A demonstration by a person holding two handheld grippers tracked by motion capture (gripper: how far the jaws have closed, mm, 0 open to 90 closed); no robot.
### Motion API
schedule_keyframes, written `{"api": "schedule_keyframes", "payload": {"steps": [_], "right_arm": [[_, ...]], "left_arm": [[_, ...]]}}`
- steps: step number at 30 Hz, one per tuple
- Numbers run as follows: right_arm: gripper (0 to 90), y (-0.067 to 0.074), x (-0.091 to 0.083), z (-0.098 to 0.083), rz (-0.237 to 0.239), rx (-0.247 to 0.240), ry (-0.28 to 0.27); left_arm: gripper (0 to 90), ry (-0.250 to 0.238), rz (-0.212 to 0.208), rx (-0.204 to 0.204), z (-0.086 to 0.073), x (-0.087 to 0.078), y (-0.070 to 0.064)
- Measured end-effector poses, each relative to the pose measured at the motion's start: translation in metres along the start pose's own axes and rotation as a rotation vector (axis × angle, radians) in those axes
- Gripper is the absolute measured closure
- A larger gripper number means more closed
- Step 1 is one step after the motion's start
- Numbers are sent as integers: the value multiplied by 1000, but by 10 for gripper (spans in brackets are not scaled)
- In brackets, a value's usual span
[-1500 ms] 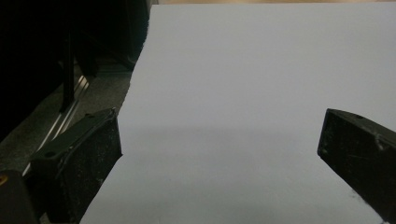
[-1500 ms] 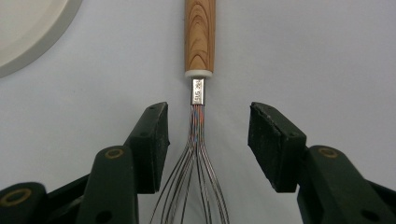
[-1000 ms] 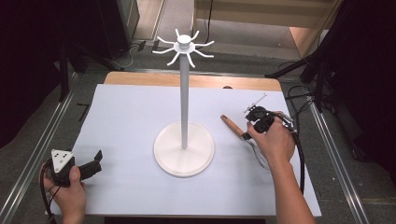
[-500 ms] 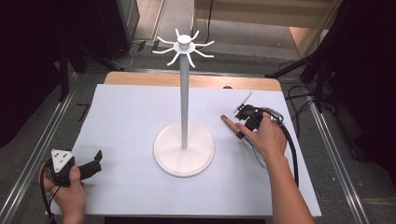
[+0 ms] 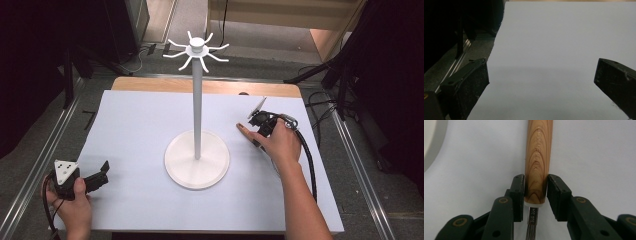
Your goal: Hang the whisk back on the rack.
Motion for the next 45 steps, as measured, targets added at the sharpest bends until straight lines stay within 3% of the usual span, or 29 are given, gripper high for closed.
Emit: {"api": "schedule_keyframes", "payload": {"steps": [9,16,27,34,39,43,45], "right_arm": [[694,0,9,2,-14,22,10],[697,-4,12,2,30,76,27],[702,-1,13,4,-6,76,62],[703,1,10,-1,9,59,21],[703,3,-2,-3,12,49,-88],[703,8,-8,-4,15,40,-118],[704,12,-15,-3,22,36,-177]], "left_arm": [[1,1,-1,1,0,0,0],[1,-1,0,0,0,0,0],[1,3,-3,0,0,0,0],[1,2,-7,-7,0,0,1],[1,2,-6,-7,0,0,1],[1,3,-6,-8,0,0,1],[1,3,-7,-6,0,0,1]]}}
Point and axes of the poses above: each handheld gripper's, and its own axes: x roughly forward along the jaws, z roughly out of its top, y roughly to its left, the point moved 8 cm from there along x, roughly forward along the jaws, and after that the axes turned 13 degrees about z, right-handed, at the moved point
